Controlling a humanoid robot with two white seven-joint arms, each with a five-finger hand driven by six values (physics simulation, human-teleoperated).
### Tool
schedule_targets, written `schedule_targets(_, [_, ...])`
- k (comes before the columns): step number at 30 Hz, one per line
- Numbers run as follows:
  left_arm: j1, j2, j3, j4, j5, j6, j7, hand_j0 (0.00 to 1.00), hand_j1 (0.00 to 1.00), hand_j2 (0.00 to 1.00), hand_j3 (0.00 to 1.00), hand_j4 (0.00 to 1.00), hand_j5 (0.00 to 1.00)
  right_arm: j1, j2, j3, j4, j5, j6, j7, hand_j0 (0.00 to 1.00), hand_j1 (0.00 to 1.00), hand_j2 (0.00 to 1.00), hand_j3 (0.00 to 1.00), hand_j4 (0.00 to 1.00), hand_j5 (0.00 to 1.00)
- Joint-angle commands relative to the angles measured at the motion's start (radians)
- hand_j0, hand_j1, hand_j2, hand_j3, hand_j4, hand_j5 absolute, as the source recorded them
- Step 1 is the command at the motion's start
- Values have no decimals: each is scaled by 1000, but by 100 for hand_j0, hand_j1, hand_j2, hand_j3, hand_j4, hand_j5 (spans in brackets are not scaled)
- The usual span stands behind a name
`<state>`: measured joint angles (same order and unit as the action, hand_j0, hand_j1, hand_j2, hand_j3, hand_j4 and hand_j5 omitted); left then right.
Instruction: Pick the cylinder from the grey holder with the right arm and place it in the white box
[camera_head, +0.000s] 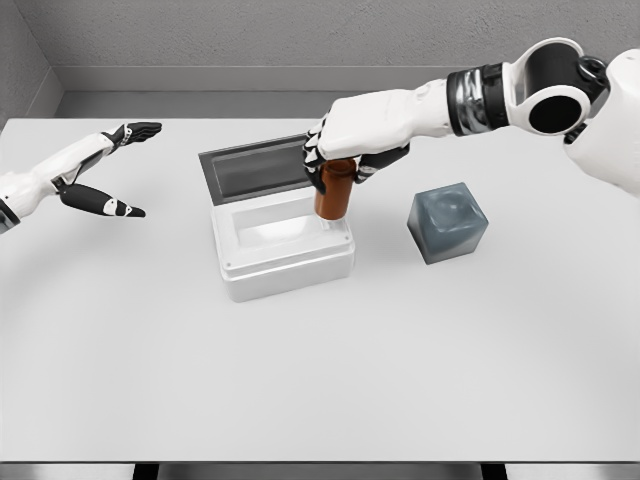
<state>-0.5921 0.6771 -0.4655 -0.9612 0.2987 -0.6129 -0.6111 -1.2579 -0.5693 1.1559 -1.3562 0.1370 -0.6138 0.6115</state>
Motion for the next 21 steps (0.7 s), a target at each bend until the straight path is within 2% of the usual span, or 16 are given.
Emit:
schedule_targets(1, [0, -1, 1, -1, 8, 2, 0, 100, 100, 100, 100, 100, 100, 0, 2, -1, 3, -5, 3, -1, 43, 43, 43, 43, 43, 43])
schedule_targets(10, [0, -1, 1, -1, 8, 2, 0, 100, 100, 100, 100, 100, 100, 0, 3, 5, 5, -5, 3, -1, 44, 44, 44, 44, 44, 44])
schedule_targets(21, [2, -1, 1, -2, 8, 2, 0, 100, 100, 100, 100, 100, 100, -12, 19, 15, 42, -5, 3, -1, 44, 44, 44, 44, 44, 44])
